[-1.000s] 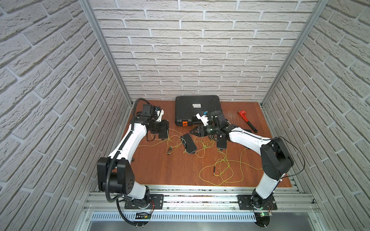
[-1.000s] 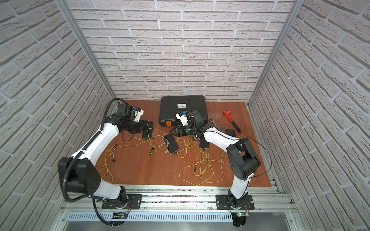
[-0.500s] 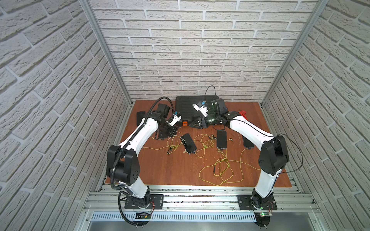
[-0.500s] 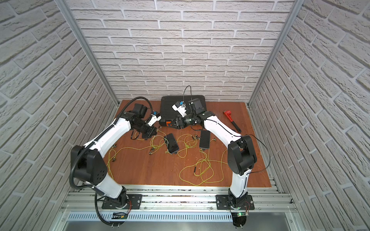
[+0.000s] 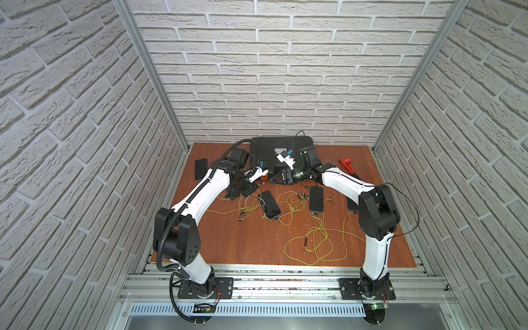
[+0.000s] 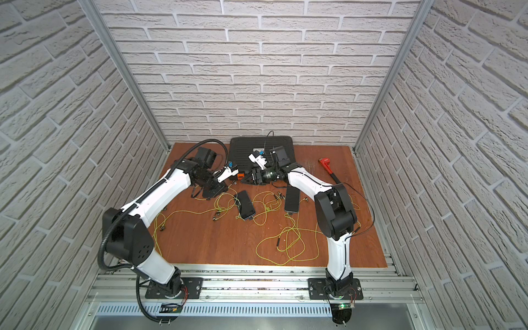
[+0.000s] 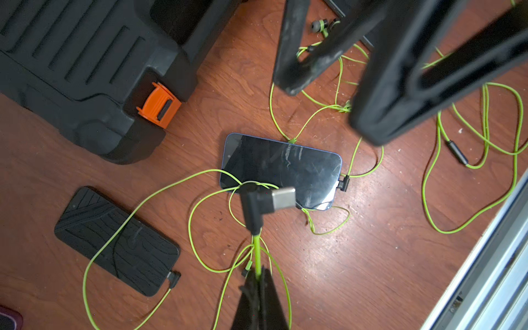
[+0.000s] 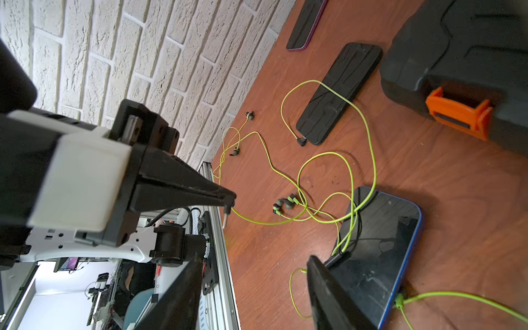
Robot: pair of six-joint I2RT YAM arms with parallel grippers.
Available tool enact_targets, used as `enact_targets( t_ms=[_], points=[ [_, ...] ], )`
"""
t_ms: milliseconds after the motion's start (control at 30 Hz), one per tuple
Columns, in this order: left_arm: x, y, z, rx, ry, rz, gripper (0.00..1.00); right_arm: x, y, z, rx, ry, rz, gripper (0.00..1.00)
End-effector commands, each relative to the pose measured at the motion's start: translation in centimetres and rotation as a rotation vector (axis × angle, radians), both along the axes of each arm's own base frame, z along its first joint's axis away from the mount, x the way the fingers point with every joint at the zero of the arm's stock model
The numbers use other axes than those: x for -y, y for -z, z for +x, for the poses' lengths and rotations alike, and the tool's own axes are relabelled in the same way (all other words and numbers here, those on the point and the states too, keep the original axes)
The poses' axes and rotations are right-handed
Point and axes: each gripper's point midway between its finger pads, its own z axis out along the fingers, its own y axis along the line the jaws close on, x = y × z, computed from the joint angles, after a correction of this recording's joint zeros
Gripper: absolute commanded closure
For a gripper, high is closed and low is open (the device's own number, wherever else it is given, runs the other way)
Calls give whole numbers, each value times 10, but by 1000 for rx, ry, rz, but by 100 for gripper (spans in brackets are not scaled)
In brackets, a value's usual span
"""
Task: Plug wired earphones into phones
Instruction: Pick up the wired earphone from the center of the board.
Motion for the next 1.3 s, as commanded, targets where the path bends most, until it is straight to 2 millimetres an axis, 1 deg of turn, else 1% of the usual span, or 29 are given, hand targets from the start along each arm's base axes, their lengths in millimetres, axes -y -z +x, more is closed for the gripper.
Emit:
enact_targets(
  t_ms=[0,67,200,333,500,600,733,867,900,1000,1100,1133,1167,1200,1233,1267],
  points=[
    [6,-11,8,58,23,-3,100,-18,-22,7,25,-12,81,45],
    [7,-10,8,57,27,2,100,-23,-22,7,24,-15,87,48],
    [9,-10,7,60,39,5,100,-31,-23,8,20,-18,102,51],
    [10,-9,8,58,48,14,100,-37,-23,7,12,-28,116,52],
    [6,-7,9,68,37,42,100,-30,-28,8,26,-5,121,52],
    [6,-8,9,77,39,43,100,-33,-28,6,19,-15,123,52],
    [9,-13,11,89,40,24,100,-39,-19,1,1,-30,112,54],
    [10,-14,12,93,49,22,100,-44,-13,-1,-13,-41,108,67],
    [11,-14,12,91,51,21,100,-44,-13,-1,-13,-40,107,68],
    [12,-13,12,90,54,19,100,-45,-12,1,-21,-33,107,81],
    [10,-14,16,106,34,24,98,-45,-11,2,-18,-31,103,87],
    [10,-14,18,116,21,23,96,-45,-12,2,-15,-32,102,88],
    [8,-16,20,132,3,21,92,-44,-13,2,-10,-29,101,89],
    [8,-18,23,147,-13,14,85,-43,-14,3,-2,-23,99,90],
    [7,-20,25,162,-34,5,76,-39,-15,5,10,-9,96,93],
    [5,-22,26,177,-59,-11,70,-36,-17,8,24,8,96,93]
  ],
)
